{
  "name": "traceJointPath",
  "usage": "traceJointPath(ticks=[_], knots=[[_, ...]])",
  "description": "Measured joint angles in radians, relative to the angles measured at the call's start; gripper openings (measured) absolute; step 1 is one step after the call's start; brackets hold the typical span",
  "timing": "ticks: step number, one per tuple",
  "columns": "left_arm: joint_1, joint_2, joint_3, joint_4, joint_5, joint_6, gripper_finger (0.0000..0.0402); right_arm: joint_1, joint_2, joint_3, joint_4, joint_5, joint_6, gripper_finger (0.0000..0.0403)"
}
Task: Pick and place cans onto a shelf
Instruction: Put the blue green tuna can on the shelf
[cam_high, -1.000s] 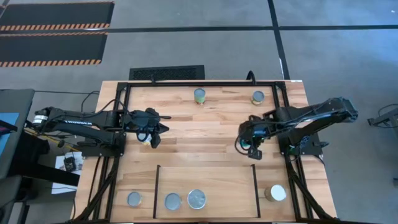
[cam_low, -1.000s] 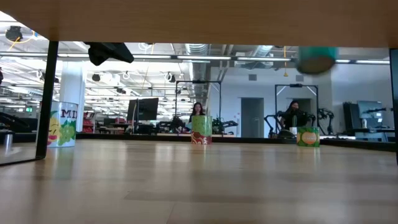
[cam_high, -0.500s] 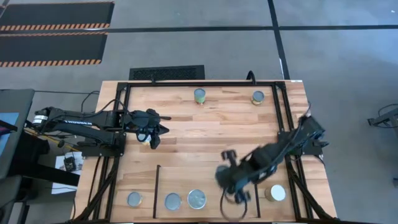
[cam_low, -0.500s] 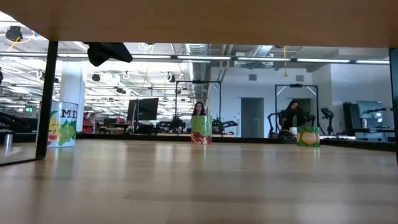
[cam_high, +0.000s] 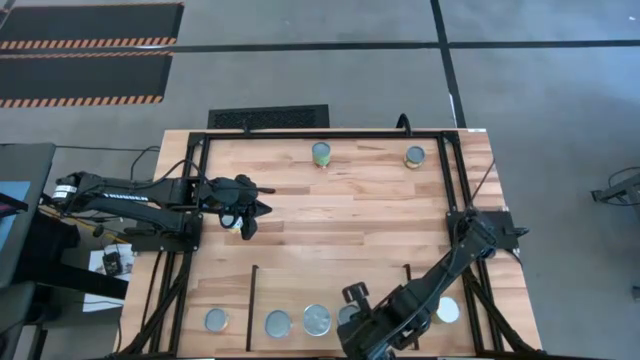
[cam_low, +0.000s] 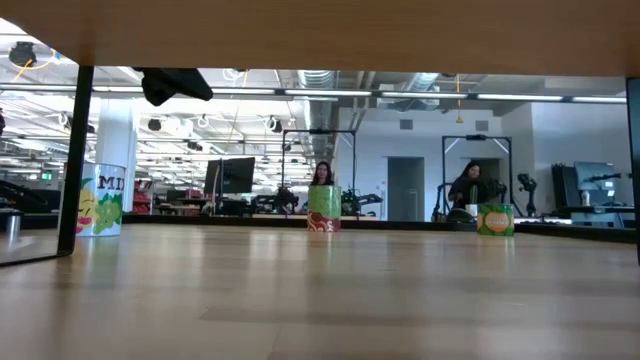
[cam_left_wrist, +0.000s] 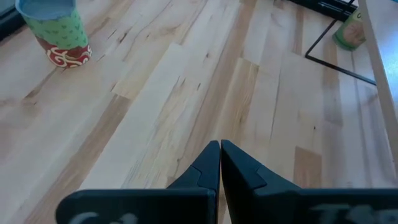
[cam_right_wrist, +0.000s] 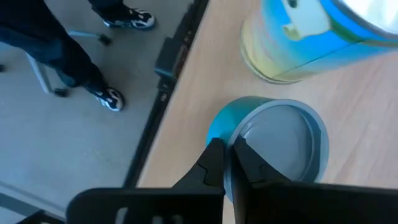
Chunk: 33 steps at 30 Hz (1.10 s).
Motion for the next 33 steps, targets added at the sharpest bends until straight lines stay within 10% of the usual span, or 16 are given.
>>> traceJointPath(ticks=[33], knots=[[0.000, 0.000, 0.000, -0.013, -0.001, -0.008, 0.0000, 0.013, 0.003, 0.001, 0.062, -0.144, 0.005, 0.0060]])
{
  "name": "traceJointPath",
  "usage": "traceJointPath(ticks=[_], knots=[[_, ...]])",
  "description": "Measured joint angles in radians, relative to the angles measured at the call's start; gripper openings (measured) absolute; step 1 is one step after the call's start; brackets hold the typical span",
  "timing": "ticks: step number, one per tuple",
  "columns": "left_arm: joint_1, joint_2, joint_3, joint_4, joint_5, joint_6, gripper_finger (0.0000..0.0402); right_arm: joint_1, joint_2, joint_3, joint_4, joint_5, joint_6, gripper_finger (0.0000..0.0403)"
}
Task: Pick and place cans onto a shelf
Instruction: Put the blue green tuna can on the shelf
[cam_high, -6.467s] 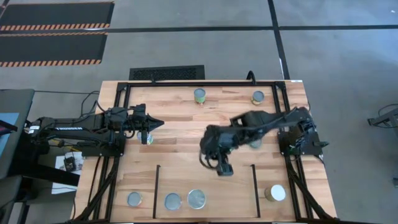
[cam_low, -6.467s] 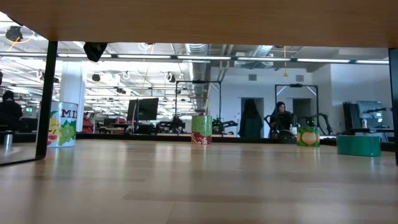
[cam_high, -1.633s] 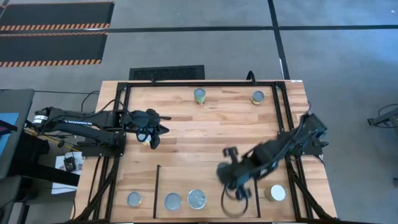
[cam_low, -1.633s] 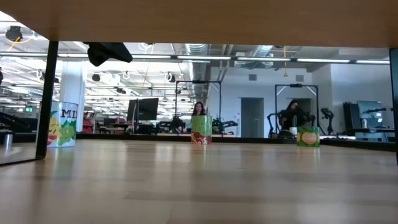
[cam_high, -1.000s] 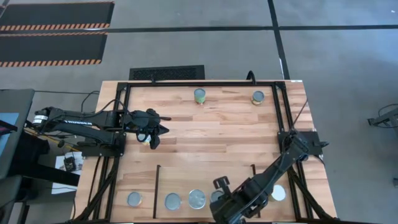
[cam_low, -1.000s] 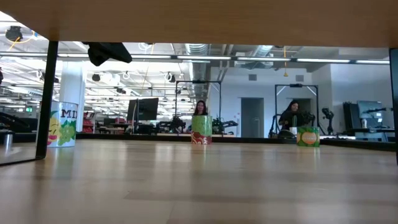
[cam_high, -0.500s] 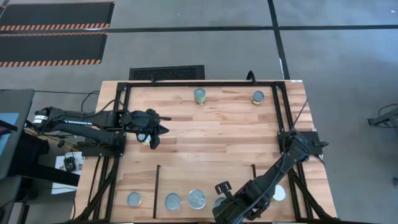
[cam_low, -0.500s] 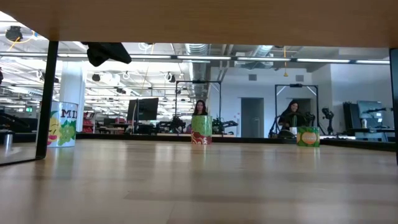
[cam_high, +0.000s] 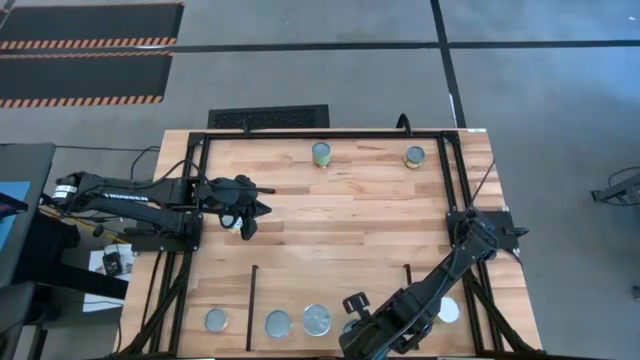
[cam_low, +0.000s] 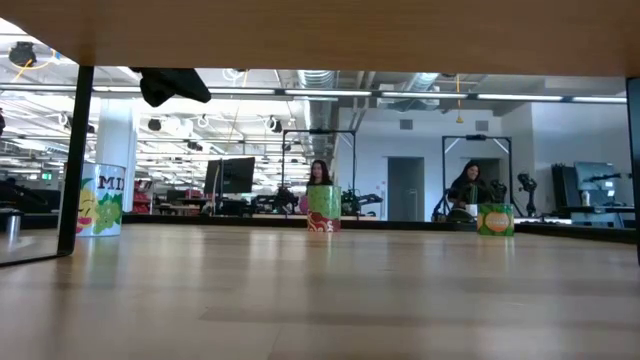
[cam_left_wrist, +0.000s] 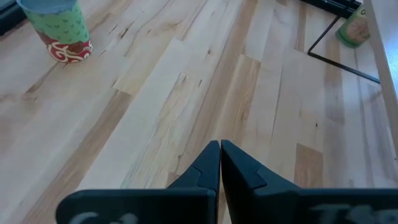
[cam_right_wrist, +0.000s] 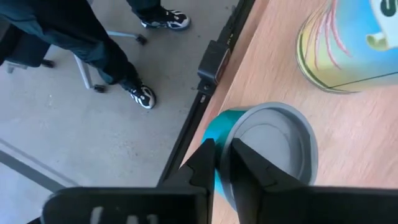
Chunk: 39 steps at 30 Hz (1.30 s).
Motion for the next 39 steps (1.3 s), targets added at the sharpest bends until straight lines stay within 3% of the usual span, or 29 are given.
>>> traceJointPath(ticks=[22, 25, 29, 33, 39], knots=[[0.000, 0.000, 0.000, 0.001, 0.030, 0.014, 0.0000, -0.032, -0.010, -0.002, 0.028, 0.016, -0.020, 0.0144], [0.000, 0.000, 0.000, 0.006, 0.061, 0.021, 0.0000, -0.032, -0.045, -0.002, 0.010, 0.033, -0.002, 0.0127], [0.000, 0.000, 0.000, 0.008, 0.066, 0.027, 0.0000, -0.046, -0.105, -0.002, -0.057, 0.050, 0.046, 0.0075], [0.000, 0.000, 0.000, 0.016, 0.066, 0.034, 0.0000, -0.064, -0.139, 0.002, 0.017, -0.027, 0.055, 0.0014], [0.000, 0.000, 0.000, 0.015, 0.054, 0.041, 0.0000, -0.069, -0.060, -0.003, 0.058, -0.123, 0.037, 0.0017]])
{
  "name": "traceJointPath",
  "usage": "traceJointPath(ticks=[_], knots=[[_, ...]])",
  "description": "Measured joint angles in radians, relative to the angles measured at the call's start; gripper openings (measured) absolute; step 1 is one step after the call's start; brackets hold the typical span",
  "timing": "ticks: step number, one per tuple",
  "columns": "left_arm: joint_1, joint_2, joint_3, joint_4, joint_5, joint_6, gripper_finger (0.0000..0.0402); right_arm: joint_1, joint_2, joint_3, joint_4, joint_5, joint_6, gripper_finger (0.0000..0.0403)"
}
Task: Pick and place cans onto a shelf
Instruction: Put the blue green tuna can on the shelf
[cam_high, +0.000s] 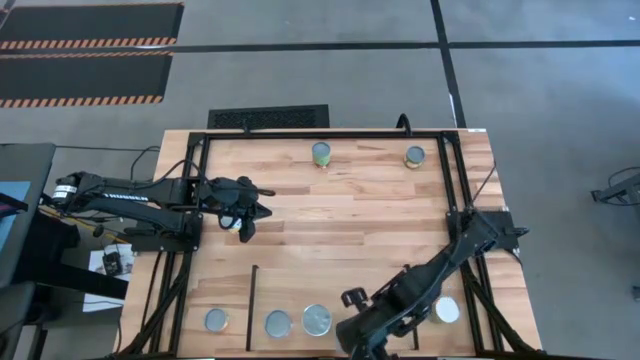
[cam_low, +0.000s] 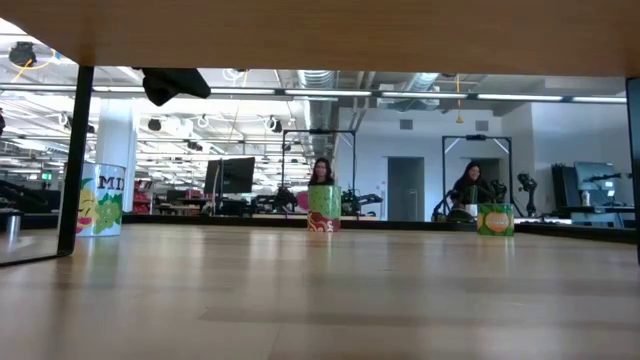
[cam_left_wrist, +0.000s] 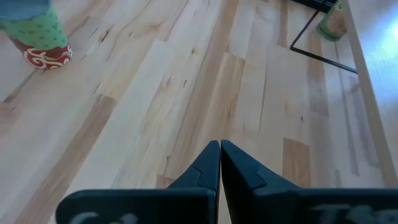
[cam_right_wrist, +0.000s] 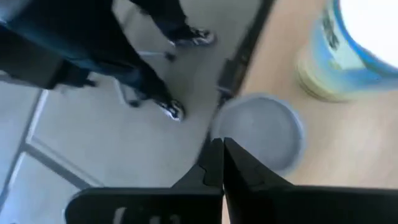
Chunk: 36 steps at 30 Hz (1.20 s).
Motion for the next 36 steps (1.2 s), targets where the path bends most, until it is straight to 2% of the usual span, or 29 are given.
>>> traceJointPath(ticks=[5, 20, 36], knots=[[0.000, 0.000, 0.000, -0.002, -0.001, 0.000, 0.0000, -0.005, 0.035, 0.004, -0.043, 0.051, -0.003, 0.0005], [0.000, 0.000, 0.000, -0.042, -0.001, 0.000, 0.0000, -0.022, 0.074, -0.015, -0.125, 0.026, 0.049, 0.0009], [0.000, 0.000, 0.000, -0.039, -0.012, 0.000, 0.0000, -0.030, 0.076, -0.015, -0.160, 0.059, 0.071, 0.0011]])
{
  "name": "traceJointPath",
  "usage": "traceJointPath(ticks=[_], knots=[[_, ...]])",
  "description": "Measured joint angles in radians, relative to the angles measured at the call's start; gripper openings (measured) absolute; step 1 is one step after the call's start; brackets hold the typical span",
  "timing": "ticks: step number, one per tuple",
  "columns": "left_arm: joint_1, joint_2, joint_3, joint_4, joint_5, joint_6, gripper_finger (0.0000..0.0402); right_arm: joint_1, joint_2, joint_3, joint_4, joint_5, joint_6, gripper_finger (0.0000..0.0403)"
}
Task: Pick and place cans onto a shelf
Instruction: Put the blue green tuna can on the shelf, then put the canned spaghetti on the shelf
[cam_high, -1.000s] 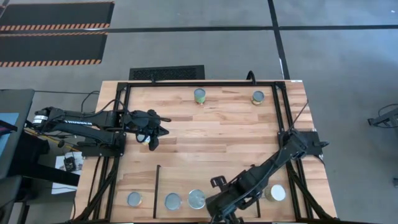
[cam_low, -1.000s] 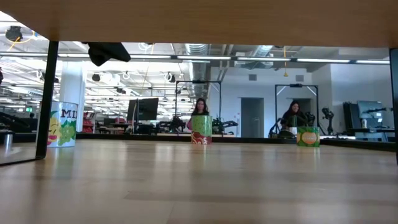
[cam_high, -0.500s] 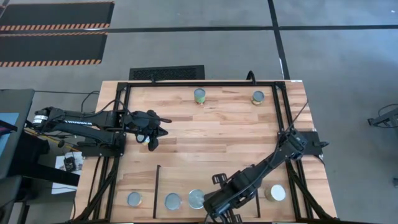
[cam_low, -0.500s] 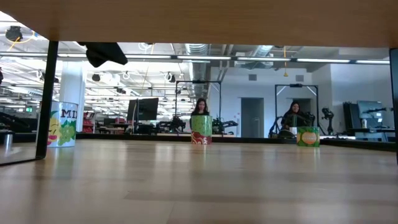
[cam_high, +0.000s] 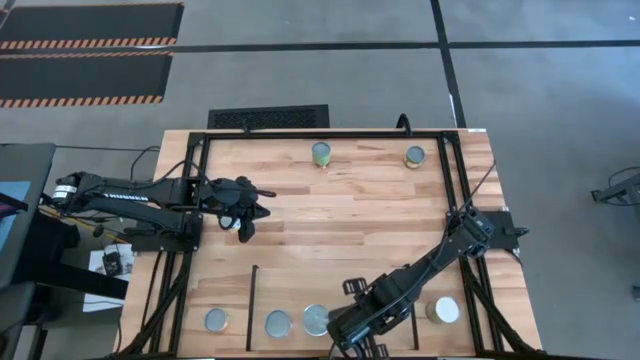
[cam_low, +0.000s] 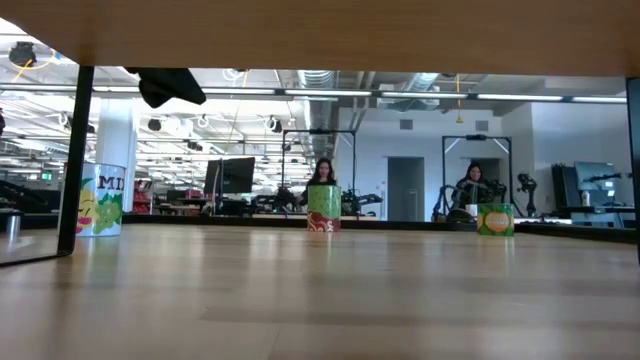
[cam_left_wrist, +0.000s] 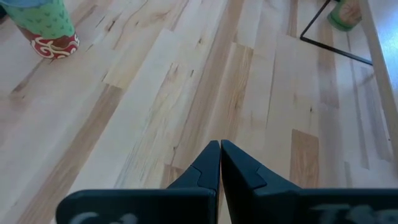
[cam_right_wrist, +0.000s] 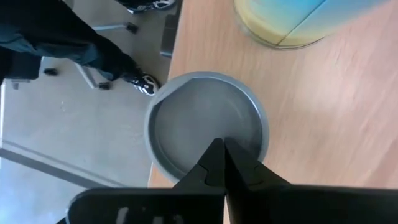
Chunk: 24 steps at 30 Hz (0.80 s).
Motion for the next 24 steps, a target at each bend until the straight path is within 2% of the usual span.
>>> traceJointPath(ticks=[7, 14, 21, 24], knots=[[0.000, 0.000, 0.000, 0.000, -0.001, 0.000, 0.0000, -0.006, -0.001, 0.001, 0.004, 0.033, -0.001, 0.0014], [0.000, 0.000, 0.000, 0.001, -0.001, 0.000, 0.0000, -0.006, -0.004, 0.072, -0.004, 0.101, -0.026, 0.0015], [0.000, 0.000, 0.000, 0.021, 0.000, 0.003, 0.0000, -0.030, -0.105, 0.061, -0.085, 0.133, -0.017, 0.0007], [0.000, 0.000, 0.000, 0.060, 0.015, 0.003, 0.0000, -0.054, -0.172, 0.057, -0.106, 0.184, -0.022, 0.0004]])
